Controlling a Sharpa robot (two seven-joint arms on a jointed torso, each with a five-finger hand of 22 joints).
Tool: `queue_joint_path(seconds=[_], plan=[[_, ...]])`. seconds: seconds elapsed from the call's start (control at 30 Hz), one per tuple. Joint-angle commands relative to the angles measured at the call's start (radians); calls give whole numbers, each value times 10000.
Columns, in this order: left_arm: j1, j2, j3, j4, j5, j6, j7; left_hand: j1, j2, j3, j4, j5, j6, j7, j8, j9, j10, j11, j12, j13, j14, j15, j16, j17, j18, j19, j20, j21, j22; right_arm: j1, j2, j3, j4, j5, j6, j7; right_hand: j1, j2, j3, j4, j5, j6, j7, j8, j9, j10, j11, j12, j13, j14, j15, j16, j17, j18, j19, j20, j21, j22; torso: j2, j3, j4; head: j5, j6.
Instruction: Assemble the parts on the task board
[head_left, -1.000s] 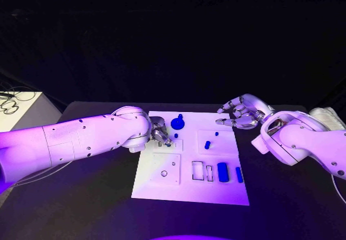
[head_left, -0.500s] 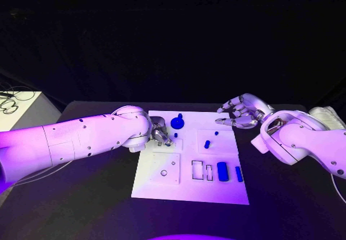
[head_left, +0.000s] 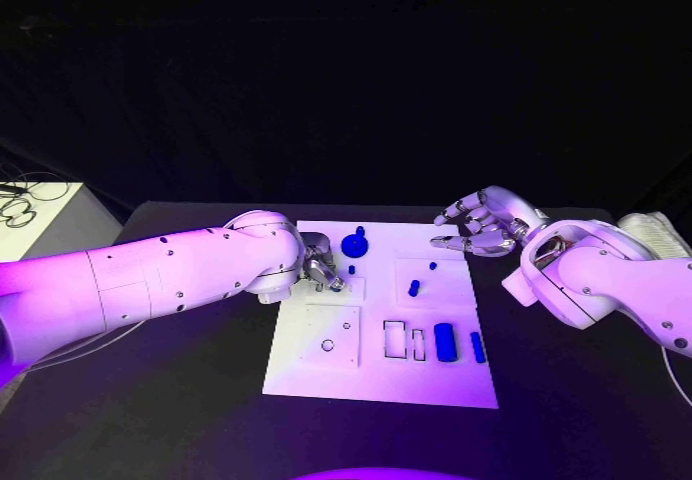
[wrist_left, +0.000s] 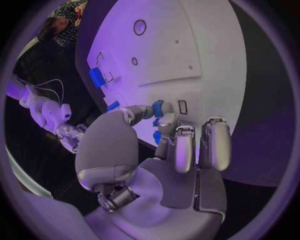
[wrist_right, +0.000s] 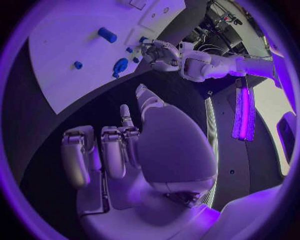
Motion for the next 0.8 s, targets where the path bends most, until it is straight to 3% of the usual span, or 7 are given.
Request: queue_joint_path(seconds=[0.03, 0.3, 0.63, 0.7, 0.8], plan=[[-25, 105, -33, -65, 55, 296, 27, -13, 78, 2390, -2442, 39, 45, -16, 12, -10, 52, -26, -16, -5, 1078, -72, 34, 2630, -68, 48, 12, 40, 319, -6, -5, 0, 18, -32, 129, 48, -51, 67, -3, 77, 30, 41, -3, 37, -14, 491, 71, -52, 2143, 1040, 74, 58, 2620, -65, 1041, 72, 11, 2620, 5, -2, -5, -1, -12], [-33, 258, -178, -223, 167, 397, 19, -116, 111, 2317, -2378, -43, 56, -17, 8, -4, 118, -22, 27, 53, 1078, -65, 34, 2630, -70, 45, 13, 35, 318, -6, -12, 0, 29, -32, 138, 54, -51, 67, -3, 77, 30, 41, -3, 37, -14, 491, 71, -52, 2143, 1040, 74, 58, 2620, -65, 1041, 72, 11, 2620, 3, 1, -17, -10, -62], [-35, 316, -222, -292, 221, 432, 24, -320, 168, 1973, -2218, -161, 112, -85, 55, 42, 241, -63, 106, 164, 1078, -84, 34, 2630, -73, 48, 8, 20, 327, -6, -9, 0, 21, -32, 148, 61, -63, 50, -14, 111, 32, 29, -7, 54, -18, 486, 66, -58, 2139, 1039, 71, 57, 2617, -65, 1042, 69, 13, 2621, -5, 7, 0, -30, -83], [-35, 314, -224, -300, 223, 441, 25, -393, 191, 1731, -2130, -196, 106, -117, 64, 61, 270, -83, 113, 173, 1078, -97, 34, 2630, -73, 51, -4, 9, 328, -6, -10, 0, 19, -32, 150, 65, -63, 47, -16, 114, 32, 26, -7, 55, -19, 474, 66, -70, 2128, 1039, 71, 56, 2615, -61, 1034, 68, -2, 2611, -6, 5, 1, -36, -91], [-35, 310, -226, -307, 221, 457, 26, -602, 205, 777, -1744, -268, 132, -216, 28, 45, 306, -140, 124, 185, 1078, -144, 34, 2630, -75, 54, -39, -30, 315, -6, -11, 0, 14, -31, 149, 70, -63, 47, -16, 114, 32, 26, -7, 55, -19, 474, 66, -70, 2128, 1039, 71, 56, 2615, -61, 1034, 68, -2, 2611, -9, -1, 0, -30, -96]])
